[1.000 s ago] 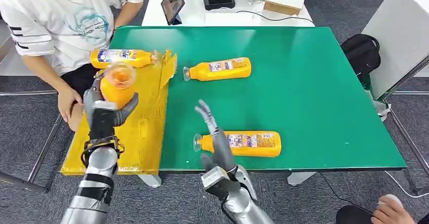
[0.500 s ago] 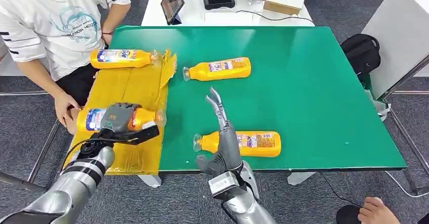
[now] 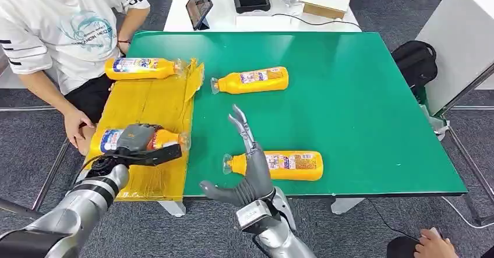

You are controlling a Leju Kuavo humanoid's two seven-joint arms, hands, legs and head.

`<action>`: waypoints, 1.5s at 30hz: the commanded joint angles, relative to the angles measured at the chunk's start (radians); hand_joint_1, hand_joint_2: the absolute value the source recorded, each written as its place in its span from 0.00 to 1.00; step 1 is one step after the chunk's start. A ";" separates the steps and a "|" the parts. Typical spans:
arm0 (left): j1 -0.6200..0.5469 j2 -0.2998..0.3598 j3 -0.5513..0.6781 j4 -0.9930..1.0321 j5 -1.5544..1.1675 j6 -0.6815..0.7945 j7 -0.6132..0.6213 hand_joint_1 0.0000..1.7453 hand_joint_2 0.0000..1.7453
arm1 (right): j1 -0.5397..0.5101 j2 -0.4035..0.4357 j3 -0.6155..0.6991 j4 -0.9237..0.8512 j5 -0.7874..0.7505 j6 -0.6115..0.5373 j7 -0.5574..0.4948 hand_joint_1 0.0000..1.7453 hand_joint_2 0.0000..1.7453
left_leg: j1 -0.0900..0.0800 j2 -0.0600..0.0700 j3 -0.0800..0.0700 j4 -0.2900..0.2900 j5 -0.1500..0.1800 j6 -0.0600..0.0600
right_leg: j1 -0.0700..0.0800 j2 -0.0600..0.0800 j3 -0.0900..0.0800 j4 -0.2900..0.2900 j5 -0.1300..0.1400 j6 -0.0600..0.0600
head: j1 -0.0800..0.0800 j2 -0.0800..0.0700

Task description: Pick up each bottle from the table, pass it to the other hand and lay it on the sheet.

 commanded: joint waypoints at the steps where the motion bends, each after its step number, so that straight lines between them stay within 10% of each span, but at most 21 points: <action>1: 0.008 -0.017 0.048 0.089 0.036 -0.058 -0.001 0.60 1.00 | -0.014 -0.023 0.015 0.060 -0.003 0.004 0.010 0.00 1.00 | 0.000 0.002 0.004 -0.002 -0.001 0.001 | 0.000 0.001 0.003 -0.001 0.000 -0.002 | 0.000 0.000; 5: 0.008 -0.017 0.048 0.089 0.036 -0.058 -0.001 0.60 1.00 | -0.014 -0.023 0.015 0.060 -0.003 0.004 0.010 0.00 1.00 | 0.000 0.002 0.004 -0.002 -0.001 0.001 | 0.000 0.001 0.003 -0.002 0.000 -0.002 | 0.000 0.000; 6: 0.008 -0.022 0.068 0.087 0.063 -0.093 -0.001 0.00 1.00 | -0.015 -0.022 0.013 0.066 -0.003 0.009 0.016 0.00 1.00 | 0.000 0.003 0.006 -0.003 -0.001 0.002 | 0.001 0.001 0.005 -0.003 0.000 -0.003 | 0.000 0.000; 8: 0.014 -0.027 0.104 0.083 0.115 -0.148 -0.019 0.00 1.00 | -0.020 -0.020 0.012 0.088 -0.002 0.018 0.026 0.00 1.00 | 0.000 0.003 0.007 -0.003 -0.002 0.002 | 0.001 0.001 0.006 -0.004 0.000 -0.004 | 0.000 0.000; 9: 0.018 -0.028 0.114 0.081 0.130 -0.161 -0.024 0.00 0.00 | -0.022 -0.019 0.012 0.096 -0.001 0.021 0.027 0.00 1.00 | 0.000 0.003 0.008 -0.003 -0.002 0.002 | 0.002 0.001 0.007 -0.004 0.000 -0.005 | 0.000 0.000; 28: 0.058 -0.001 0.280 0.060 0.491 -0.573 -0.203 0.00 0.00 | -0.066 -0.001 -0.027 0.233 -0.051 0.084 0.033 0.00 1.00 | -0.001 0.003 0.015 -0.004 -0.001 0.002 | 0.000 0.003 0.015 -0.004 0.001 -0.003 | 0.000 0.000; 41: 0.100 -0.160 0.496 -0.139 0.840 -0.301 -0.254 0.00 0.00 | -0.031 -0.003 -0.035 0.195 -0.001 0.071 0.077 0.00 1.00 | 0.000 -0.001 0.010 -0.002 -0.001 0.001 | 0.000 -0.001 0.010 -0.002 -0.001 -0.002 | 0.000 0.000; 42: 0.113 -0.182 0.505 -0.195 0.868 -0.228 -0.291 0.00 1.00 | -0.031 -0.011 -0.025 0.193 0.022 0.070 0.086 0.00 1.00 | 0.000 0.000 0.010 -0.002 -0.001 0.001 | 0.001 0.000 0.010 -0.002 0.000 -0.003 | 0.000 0.000; 45: 0.206 -0.237 0.481 -0.469 0.973 -0.042 -0.330 0.00 1.00 | -0.060 -0.052 0.003 0.217 0.146 0.049 0.167 0.00 1.00 | 0.000 -0.002 0.009 -0.002 -0.001 0.002 | 0.001 -0.003 0.010 -0.003 -0.001 -0.003 | 0.000 0.000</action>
